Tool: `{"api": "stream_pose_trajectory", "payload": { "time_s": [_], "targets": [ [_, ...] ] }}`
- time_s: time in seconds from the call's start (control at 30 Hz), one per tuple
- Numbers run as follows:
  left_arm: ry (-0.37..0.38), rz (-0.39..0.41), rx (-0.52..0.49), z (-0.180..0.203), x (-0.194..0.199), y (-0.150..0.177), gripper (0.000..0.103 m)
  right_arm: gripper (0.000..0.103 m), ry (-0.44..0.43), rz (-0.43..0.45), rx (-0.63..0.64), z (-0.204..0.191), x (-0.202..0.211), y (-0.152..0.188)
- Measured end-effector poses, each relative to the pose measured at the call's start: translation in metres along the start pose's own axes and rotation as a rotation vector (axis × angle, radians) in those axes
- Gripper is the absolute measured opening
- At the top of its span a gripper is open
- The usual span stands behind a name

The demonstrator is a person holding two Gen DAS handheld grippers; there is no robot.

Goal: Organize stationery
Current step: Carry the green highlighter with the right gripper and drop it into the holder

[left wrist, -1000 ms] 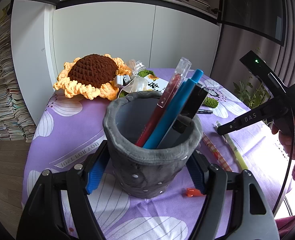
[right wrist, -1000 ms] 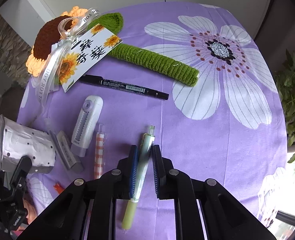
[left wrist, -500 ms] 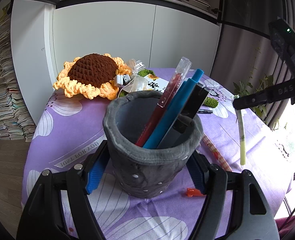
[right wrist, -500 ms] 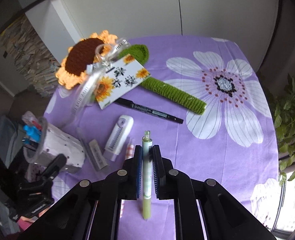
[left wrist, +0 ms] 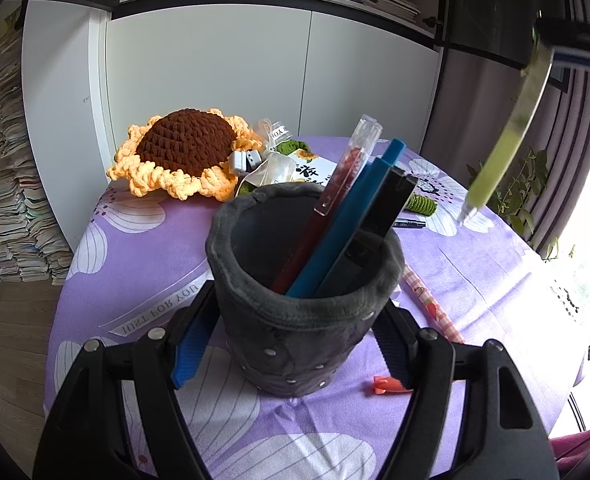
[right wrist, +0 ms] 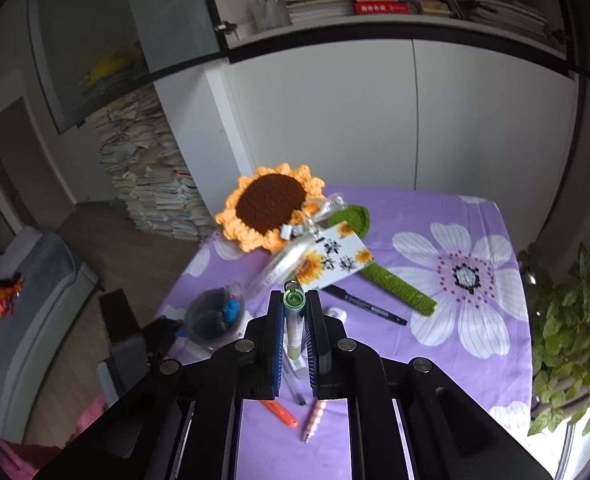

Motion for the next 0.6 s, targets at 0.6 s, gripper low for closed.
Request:
{"api": "stream_pose_trajectory", "payload": {
  "time_s": [0.6],
  "targets": [
    [0.006,-0.003,0.003,0.001,-0.001,0.0,0.072,0.011,-0.054,-0.082,0.162,-0.073,-0.085,-0.01]
  ]
}}
Point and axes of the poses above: each gripper's, at about its wrist camera, not at the fingertips, and x roughly against the way its jaws point, z to its right, y to its underside, the point moved 9 cm from there along -x, roughly the way its jaws point, and after that the axes turned 4 degrees about -x, right-handed, at the moved point
